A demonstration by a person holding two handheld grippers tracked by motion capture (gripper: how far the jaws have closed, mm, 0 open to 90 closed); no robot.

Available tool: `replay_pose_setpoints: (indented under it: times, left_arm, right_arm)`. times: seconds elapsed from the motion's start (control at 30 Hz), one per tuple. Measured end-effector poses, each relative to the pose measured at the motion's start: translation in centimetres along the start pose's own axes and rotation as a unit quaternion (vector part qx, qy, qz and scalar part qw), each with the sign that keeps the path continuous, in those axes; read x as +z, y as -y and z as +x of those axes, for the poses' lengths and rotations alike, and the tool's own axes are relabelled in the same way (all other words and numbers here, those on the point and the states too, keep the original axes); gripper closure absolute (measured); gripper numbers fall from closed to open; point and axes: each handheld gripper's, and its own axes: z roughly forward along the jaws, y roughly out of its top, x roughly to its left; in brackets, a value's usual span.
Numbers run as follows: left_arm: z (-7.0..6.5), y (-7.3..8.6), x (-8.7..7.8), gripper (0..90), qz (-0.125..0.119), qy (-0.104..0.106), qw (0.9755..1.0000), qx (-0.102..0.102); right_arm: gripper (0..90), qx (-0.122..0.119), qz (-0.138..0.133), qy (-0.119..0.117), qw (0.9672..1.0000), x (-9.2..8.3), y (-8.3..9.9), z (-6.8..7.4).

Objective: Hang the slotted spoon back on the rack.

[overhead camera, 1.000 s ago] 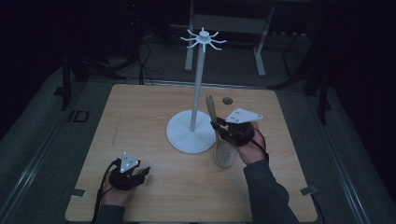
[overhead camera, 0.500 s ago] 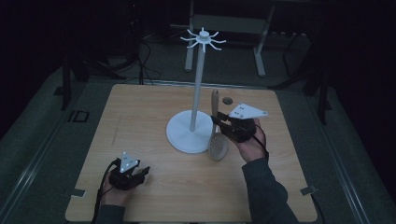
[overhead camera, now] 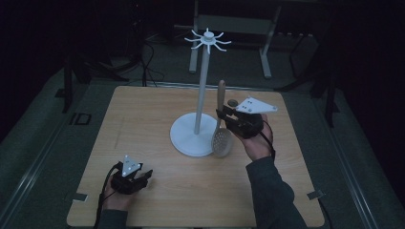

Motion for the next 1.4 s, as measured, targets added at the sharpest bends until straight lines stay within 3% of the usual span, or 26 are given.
replay_pose_setpoints:
  times: [0.63, 1.4]
  left_arm:
    - [0.1, 0.1, -0.1, 51.7, -0.004, -0.003, 1.0000, -0.006]
    - [0.2, 0.0, -0.2, 51.7, -0.006, -0.004, 0.9999, -0.010]
  right_arm:
    - [74.7, 0.038, -0.018, 0.019, 0.9989, -0.7, -3.4, -2.2]
    - [74.7, 0.032, -0.022, 0.026, 0.9989, -0.4, -6.2, -2.4]
